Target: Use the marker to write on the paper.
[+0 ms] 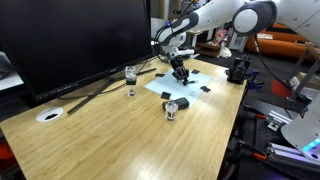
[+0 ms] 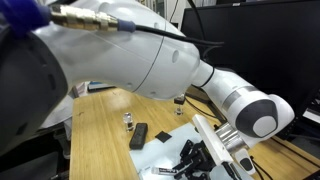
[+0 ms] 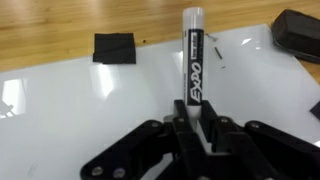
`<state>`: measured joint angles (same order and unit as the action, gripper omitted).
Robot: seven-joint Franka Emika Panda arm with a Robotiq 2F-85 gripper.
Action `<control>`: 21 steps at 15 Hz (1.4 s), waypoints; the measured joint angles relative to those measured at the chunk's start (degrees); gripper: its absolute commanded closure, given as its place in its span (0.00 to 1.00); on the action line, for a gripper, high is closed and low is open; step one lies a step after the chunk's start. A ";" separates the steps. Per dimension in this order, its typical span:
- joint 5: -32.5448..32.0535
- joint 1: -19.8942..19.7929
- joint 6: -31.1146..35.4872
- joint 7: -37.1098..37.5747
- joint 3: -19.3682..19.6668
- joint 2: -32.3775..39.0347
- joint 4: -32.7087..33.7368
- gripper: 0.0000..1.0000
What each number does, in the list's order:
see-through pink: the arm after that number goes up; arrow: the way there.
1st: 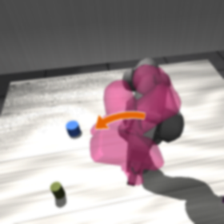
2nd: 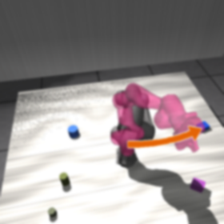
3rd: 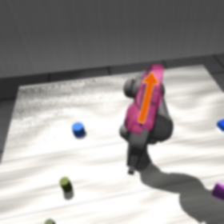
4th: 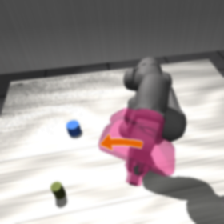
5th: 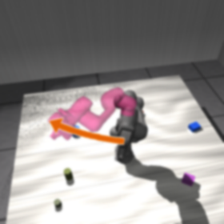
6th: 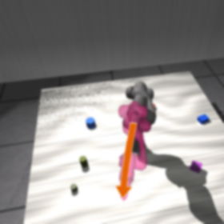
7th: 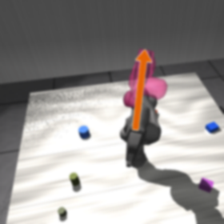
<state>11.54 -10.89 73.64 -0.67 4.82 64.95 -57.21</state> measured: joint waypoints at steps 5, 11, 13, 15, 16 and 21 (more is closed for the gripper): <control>0.00 -0.02 -3.46 -0.04 -0.43 0.92 0.11 0.95; 0.29 0.02 -5.40 -0.35 -0.62 1.52 0.17 0.95; 0.33 -0.10 -4.04 -0.27 -0.46 1.31 0.71 0.95; 0.52 -0.49 -1.66 -0.21 -0.11 0.55 1.77 0.95; 0.75 -0.75 -0.43 -0.21 -0.03 -0.32 2.09 0.95; 2.12 -0.96 1.47 -0.21 -0.20 -3.71 2.65 0.95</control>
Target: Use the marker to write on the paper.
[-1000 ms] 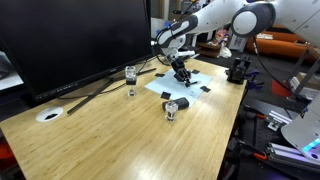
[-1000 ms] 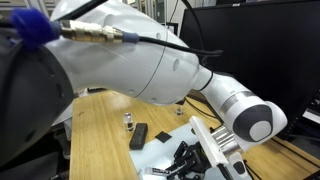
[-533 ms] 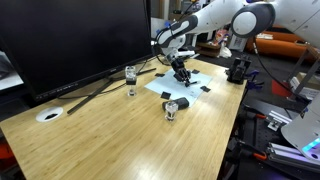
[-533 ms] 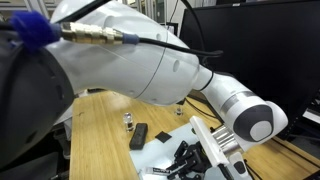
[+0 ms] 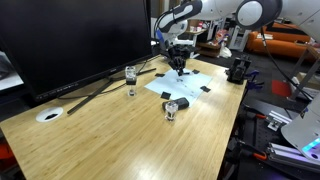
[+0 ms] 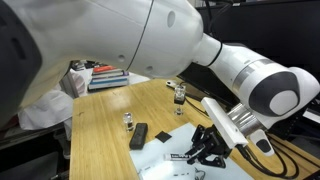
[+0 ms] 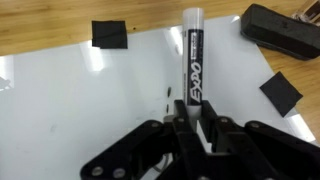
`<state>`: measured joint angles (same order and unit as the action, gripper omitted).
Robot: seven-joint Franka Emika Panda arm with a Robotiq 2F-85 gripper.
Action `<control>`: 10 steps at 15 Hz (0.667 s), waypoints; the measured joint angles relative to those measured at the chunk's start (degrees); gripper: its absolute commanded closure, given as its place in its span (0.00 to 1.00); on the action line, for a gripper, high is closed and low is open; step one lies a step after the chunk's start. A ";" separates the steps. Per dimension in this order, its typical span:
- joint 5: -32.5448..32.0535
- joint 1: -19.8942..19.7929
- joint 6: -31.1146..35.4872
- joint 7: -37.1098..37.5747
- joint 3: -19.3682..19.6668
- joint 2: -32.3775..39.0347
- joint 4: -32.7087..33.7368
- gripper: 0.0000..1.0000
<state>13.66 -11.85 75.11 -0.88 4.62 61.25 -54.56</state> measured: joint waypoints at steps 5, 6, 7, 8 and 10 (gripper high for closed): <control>0.19 0.22 -0.04 0.16 -0.19 2.42 -0.34 0.95; 0.19 0.22 -0.05 0.16 -0.19 2.93 -0.36 0.95; 0.19 0.22 -0.07 0.16 -0.19 3.32 -0.35 0.95; 0.19 0.22 -0.13 0.16 -0.19 3.66 -0.34 0.95; 0.19 0.22 -0.20 0.18 -0.19 4.08 -0.34 0.95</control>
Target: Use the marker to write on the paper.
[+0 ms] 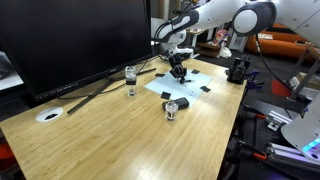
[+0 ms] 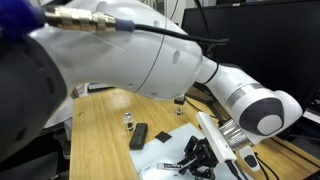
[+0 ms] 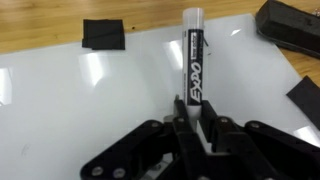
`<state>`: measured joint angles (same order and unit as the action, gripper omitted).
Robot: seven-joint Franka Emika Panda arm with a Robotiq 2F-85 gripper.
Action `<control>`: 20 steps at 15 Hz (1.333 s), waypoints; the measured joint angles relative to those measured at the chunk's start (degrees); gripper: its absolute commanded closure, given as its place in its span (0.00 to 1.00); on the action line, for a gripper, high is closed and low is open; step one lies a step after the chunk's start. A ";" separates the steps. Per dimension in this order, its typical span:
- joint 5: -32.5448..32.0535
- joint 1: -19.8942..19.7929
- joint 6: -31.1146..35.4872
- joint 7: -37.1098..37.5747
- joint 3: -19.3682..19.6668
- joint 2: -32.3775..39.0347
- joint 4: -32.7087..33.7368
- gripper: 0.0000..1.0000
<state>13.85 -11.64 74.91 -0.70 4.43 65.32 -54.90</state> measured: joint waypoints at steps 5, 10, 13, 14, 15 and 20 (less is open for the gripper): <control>0.00 -0.16 -1.02 0.66 0.01 0.02 0.01 0.95; 0.00 -0.66 -3.25 1.35 0.01 0.39 0.00 0.95; 0.00 -0.75 -3.26 1.36 0.01 1.13 0.26 0.95; 0.00 -0.75 -3.17 1.36 0.01 1.26 0.34 0.95; 0.00 -0.75 -3.15 1.36 0.01 1.28 0.46 0.95; 0.00 -0.75 -3.16 1.36 0.01 1.28 1.47 0.95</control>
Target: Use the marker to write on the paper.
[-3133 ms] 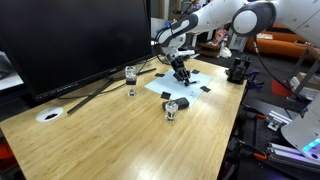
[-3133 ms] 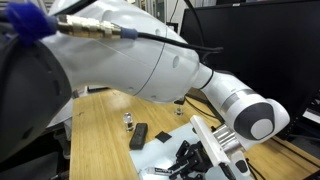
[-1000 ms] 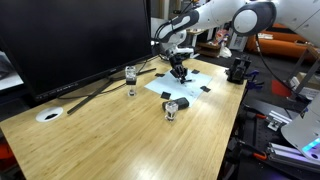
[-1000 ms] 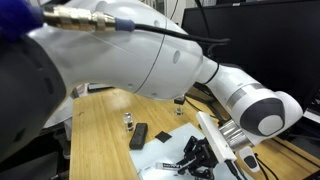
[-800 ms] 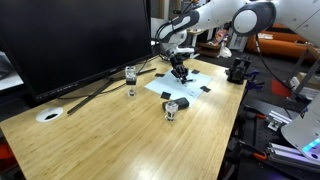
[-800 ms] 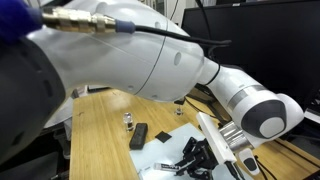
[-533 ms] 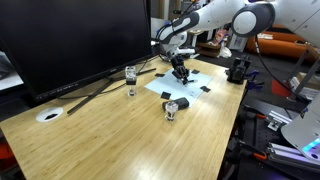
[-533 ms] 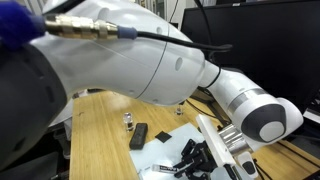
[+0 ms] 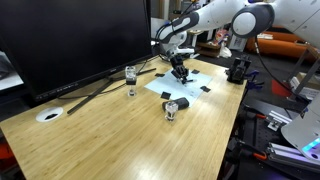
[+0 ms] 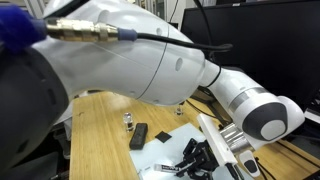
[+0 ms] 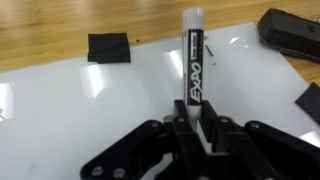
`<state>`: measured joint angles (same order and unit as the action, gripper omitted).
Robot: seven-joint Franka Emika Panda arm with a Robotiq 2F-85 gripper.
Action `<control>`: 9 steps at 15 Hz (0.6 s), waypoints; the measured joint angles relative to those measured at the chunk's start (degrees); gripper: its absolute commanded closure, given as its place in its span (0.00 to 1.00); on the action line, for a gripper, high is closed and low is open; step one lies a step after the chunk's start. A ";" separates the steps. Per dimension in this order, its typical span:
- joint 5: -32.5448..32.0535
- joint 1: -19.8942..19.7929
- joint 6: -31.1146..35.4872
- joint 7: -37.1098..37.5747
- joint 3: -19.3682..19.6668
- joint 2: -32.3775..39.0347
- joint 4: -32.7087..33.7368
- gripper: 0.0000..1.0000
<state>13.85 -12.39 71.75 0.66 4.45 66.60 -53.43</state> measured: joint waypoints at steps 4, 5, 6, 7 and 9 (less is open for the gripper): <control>0.00 -0.01 -0.16 0.00 0.00 0.53 0.06 0.95; 0.00 -0.03 -0.26 0.00 0.00 0.87 0.08 0.95; 0.00 -0.07 -0.75 0.00 0.00 1.11 0.26 0.95; 0.00 -0.13 -1.07 0.00 0.00 1.26 0.45 0.95; 0.00 -0.35 -1.49 0.00 -0.13 1.60 0.98 0.95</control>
<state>13.85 -12.74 70.25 0.66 4.32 68.20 -52.45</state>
